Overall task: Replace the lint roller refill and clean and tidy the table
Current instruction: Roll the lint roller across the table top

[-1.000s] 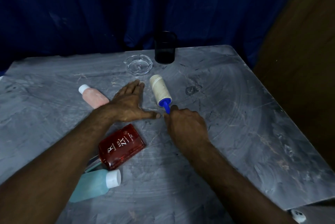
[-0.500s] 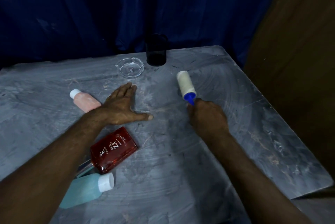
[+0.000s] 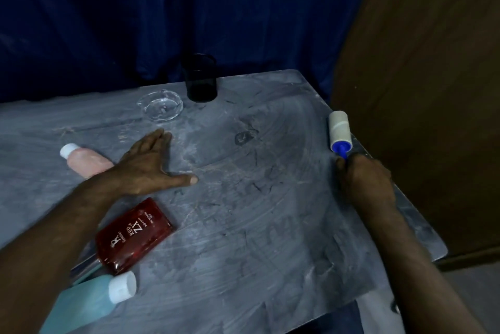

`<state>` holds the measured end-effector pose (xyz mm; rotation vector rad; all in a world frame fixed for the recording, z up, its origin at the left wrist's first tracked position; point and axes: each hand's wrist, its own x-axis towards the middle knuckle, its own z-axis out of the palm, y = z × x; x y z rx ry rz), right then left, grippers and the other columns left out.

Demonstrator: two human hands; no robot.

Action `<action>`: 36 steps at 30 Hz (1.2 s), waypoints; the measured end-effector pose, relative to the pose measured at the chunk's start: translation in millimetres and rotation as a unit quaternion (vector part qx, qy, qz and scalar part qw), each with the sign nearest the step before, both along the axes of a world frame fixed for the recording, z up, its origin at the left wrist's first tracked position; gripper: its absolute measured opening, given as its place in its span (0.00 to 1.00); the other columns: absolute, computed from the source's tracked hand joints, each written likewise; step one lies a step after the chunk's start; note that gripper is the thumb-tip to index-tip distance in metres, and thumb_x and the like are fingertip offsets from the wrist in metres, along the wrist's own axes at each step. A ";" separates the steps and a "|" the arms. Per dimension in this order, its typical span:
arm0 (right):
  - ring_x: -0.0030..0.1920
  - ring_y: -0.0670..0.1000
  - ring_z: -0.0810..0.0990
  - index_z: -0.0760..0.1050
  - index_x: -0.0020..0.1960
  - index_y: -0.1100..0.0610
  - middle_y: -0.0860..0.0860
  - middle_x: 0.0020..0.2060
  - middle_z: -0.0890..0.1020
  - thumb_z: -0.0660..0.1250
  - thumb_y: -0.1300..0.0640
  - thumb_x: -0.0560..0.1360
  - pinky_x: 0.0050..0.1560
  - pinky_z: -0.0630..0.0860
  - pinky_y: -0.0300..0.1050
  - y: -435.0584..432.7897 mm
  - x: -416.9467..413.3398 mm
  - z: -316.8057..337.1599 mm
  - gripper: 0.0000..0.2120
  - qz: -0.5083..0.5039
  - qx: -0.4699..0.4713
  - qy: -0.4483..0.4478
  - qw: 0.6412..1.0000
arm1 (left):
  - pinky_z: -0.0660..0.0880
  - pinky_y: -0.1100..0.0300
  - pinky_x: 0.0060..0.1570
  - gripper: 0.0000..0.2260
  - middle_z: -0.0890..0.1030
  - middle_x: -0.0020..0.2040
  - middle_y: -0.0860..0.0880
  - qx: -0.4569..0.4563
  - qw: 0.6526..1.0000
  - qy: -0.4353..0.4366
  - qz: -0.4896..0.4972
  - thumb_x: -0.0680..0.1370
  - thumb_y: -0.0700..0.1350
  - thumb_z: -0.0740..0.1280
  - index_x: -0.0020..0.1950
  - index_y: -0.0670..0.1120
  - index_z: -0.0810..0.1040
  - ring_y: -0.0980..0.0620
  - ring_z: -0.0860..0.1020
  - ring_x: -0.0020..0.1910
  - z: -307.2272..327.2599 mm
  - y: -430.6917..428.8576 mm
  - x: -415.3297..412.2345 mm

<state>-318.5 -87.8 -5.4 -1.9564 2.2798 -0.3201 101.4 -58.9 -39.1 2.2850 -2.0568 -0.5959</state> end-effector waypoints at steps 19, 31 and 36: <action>0.42 0.52 0.76 0.75 0.60 0.59 0.54 0.44 0.77 0.59 0.43 0.84 0.42 0.70 0.48 5.9 -19.5 3.7 0.19 -0.054 0.040 0.003 0.998 | 0.44 0.51 0.84 0.72 0.41 0.88 0.52 -0.012 1.000 0.007 -0.001 0.52 0.91 0.55 0.87 0.53 0.43 0.50 0.43 0.87 -0.6 0.5 1.1; 0.56 0.60 0.80 0.76 0.64 0.61 0.61 0.56 0.82 0.57 0.46 0.85 0.57 0.75 0.53 0.2 34.2 6.3 0.20 0.050 0.032 0.021 0.998 | 0.44 0.53 0.83 0.72 0.41 0.88 0.52 -0.005 1.000 0.004 0.006 0.52 0.91 0.55 0.87 0.54 0.41 0.51 0.42 0.86 1.4 1.7 -0.2; 0.55 0.61 0.82 0.76 0.65 0.60 0.60 0.55 0.83 0.58 0.45 0.85 0.51 0.74 0.49 -6.6 71.8 2.1 0.21 0.081 0.028 0.045 0.995 | 0.43 0.53 0.83 0.73 0.40 0.87 0.53 -0.001 1.000 0.014 0.007 0.51 0.91 0.56 0.87 0.54 0.40 0.51 0.41 0.86 1.4 2.3 0.3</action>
